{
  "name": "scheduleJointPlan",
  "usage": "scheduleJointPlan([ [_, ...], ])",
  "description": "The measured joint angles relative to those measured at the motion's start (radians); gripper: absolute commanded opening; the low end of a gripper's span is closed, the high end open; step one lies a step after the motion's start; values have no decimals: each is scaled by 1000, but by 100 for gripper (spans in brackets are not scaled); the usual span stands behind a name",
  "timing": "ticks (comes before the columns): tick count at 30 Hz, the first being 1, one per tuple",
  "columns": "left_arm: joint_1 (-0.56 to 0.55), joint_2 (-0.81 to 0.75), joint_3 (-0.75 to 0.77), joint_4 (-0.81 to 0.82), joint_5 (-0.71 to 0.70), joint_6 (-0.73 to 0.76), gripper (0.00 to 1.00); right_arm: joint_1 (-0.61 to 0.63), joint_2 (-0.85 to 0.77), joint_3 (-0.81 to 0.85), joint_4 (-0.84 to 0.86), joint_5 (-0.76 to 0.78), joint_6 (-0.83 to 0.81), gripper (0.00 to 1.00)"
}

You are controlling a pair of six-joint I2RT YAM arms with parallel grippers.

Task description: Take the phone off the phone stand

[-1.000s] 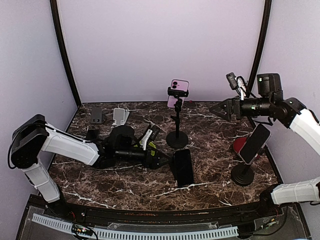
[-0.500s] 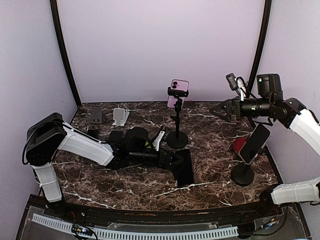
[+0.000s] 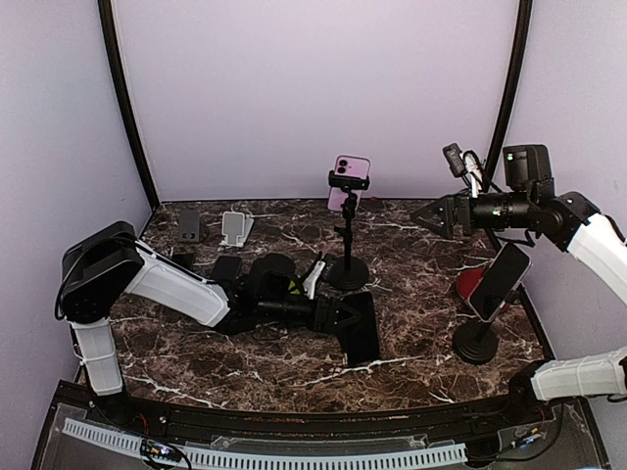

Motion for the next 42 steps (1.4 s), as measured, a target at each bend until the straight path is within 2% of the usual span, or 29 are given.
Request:
scheduleJointPlan([
  [4,0,11,5,14,1,-9,60,0,0,0,0,0,-1,99],
  [14,0,37,21,40,8,-51,41,0,7,0,0,3,-4,99],
  [22,0,37,21,54,9,-71,31,0,13,0,0,3,-4,99],
  [26,0,37,21,66,10,-81,29,0,13,0,0,3,-4,99],
  [34,1,37,21,82,24,-121,15,0,13,0,1,3,-4,99],
  [42,2,37,20,93,31,-159,7,0,13,0,1,3,-4,99],
])
